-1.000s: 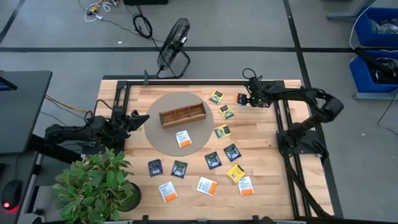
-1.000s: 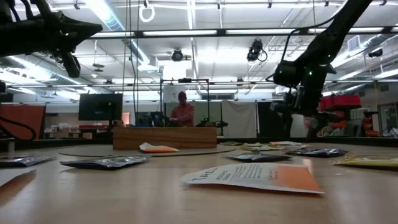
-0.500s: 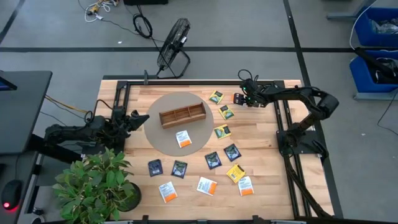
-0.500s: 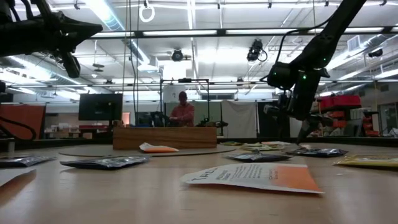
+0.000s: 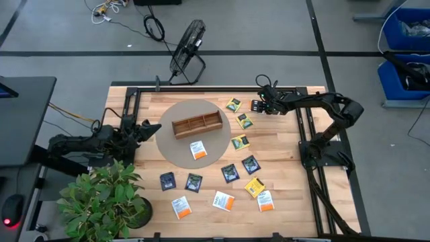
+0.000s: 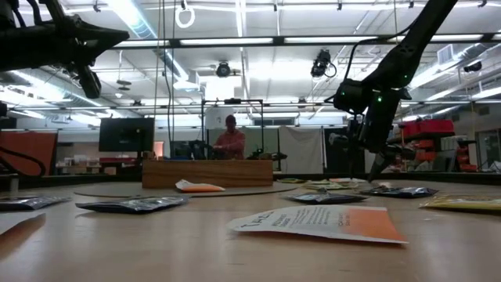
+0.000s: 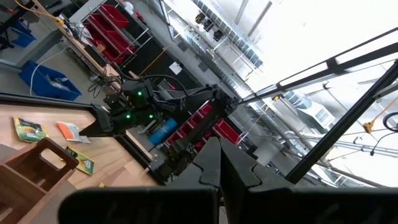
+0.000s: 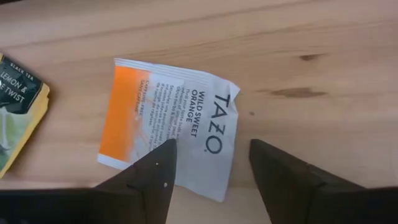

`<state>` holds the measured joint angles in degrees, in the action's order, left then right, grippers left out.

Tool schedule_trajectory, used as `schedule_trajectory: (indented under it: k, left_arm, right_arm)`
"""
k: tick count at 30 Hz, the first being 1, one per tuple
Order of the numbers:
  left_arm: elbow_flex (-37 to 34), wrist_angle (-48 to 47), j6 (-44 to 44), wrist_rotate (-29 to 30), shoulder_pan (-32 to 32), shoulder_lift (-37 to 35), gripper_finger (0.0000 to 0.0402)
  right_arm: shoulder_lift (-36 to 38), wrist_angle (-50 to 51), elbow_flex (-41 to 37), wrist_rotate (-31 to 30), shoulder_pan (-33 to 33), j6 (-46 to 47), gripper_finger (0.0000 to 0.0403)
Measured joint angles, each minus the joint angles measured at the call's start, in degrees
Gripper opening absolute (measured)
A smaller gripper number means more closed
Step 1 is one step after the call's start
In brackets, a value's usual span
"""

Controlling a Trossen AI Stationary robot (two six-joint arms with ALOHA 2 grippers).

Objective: Pick & Place Tea
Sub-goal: Put the white tea bag into the left section of the wooden organizer

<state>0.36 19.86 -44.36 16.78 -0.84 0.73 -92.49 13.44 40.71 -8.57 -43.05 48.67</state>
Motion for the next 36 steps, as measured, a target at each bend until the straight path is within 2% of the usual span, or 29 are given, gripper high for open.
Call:
schedule_trajectory:
  k: [5,9,19,24,27,31,36]
  left_arm:
    - [0.00,0.00,0.00,0.00,0.00,0.02,0.0003]
    - [0.00,0.00,-0.02,-0.01,0.02,0.00,0.0003]
    - [0.00,0.00,-0.02,0.00,0.02,0.00,0.0003]
    - [0.02,0.00,-0.02,0.00,0.02,0.00,0.0003]
    - [0.02,-0.01,-0.02,0.00,0.02,0.00,0.0003]
    - [0.02,0.00,0.00,0.00,0.02,0.00,0.0003]
    - [0.00,-0.02,0.02,0.00,0.02,0.00,0.0003]
  right_arm:
    - [-1.59,-0.84,0.11,-0.56,0.28,-0.53,0.0192]
    - [-2.48,-0.96,0.16,-2.44,1.29,-2.09,0.0159]
    - [-2.92,-1.34,0.10,-3.34,1.46,-1.43,0.0013]
    - [-2.94,-1.08,0.09,-2.54,1.46,-2.76,0.0004]
    - [-1.80,-1.12,0.04,-1.32,1.46,-6.57,0.0003]
    - [1.97,1.78,-0.40,1.82,1.67,-12.00,0.0001]
    - [8.40,2.69,-0.15,2.03,2.15,-17.73,0.0001]
